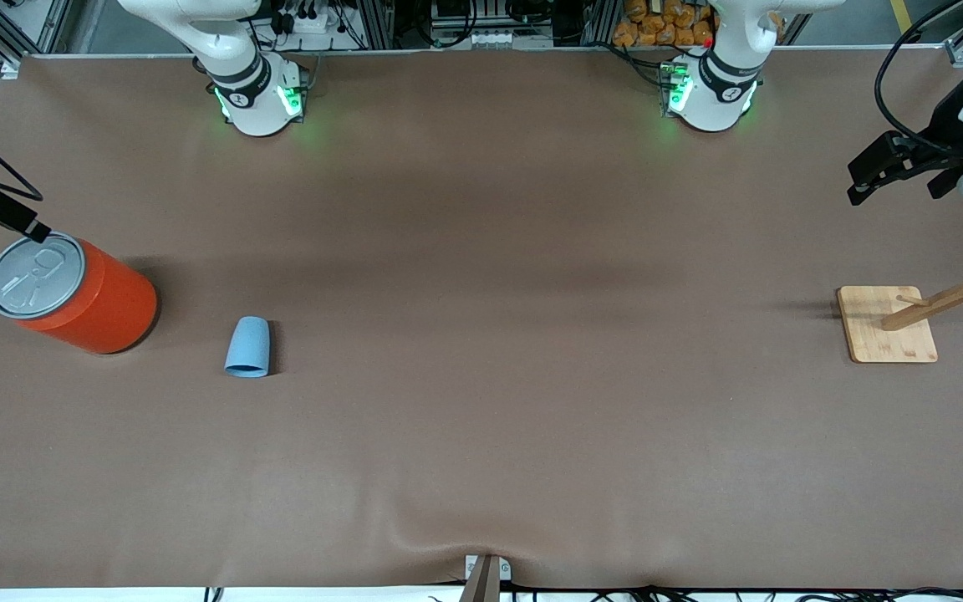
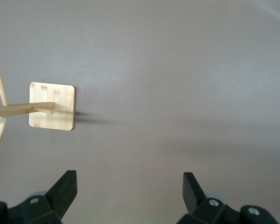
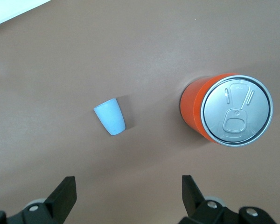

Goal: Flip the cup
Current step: 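Move the right gripper down toward the blue cup beside the orange can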

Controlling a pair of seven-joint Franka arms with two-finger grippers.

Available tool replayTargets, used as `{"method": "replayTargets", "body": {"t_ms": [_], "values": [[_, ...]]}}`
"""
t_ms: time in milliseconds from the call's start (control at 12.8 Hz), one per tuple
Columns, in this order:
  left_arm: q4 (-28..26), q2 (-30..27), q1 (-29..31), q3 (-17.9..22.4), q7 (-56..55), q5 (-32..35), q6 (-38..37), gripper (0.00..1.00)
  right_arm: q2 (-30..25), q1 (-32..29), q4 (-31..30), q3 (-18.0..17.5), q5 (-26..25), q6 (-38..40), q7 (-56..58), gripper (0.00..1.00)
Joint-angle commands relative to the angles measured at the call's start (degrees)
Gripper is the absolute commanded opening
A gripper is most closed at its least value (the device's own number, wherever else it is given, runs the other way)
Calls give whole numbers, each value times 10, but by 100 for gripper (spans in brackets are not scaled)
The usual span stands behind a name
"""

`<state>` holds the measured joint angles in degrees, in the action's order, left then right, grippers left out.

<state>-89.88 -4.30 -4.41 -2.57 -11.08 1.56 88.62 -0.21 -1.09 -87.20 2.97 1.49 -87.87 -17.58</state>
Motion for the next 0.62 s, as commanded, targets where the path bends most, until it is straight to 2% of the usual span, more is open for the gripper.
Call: {"method": "replayTargets", "body": {"t_ms": [0, 312, 468, 546], "values": [[16, 7, 4, -1, 12, 1, -16, 100, -19, -6, -21, -7, 0, -12, 8, 100], [17, 7, 5, 0, 20, -5, -16, 100, -17, -6, -19, -9, -2, -10, 14, 100], [14, 7, 5, 0, 21, -8, -19, 100, -17, -8, -17, -7, -5, -9, 115, 100], [12, 7, 5, 0, 21, -7, -25, 100, -16, -7, -17, -7, -5, -6, 130, 100]]}}
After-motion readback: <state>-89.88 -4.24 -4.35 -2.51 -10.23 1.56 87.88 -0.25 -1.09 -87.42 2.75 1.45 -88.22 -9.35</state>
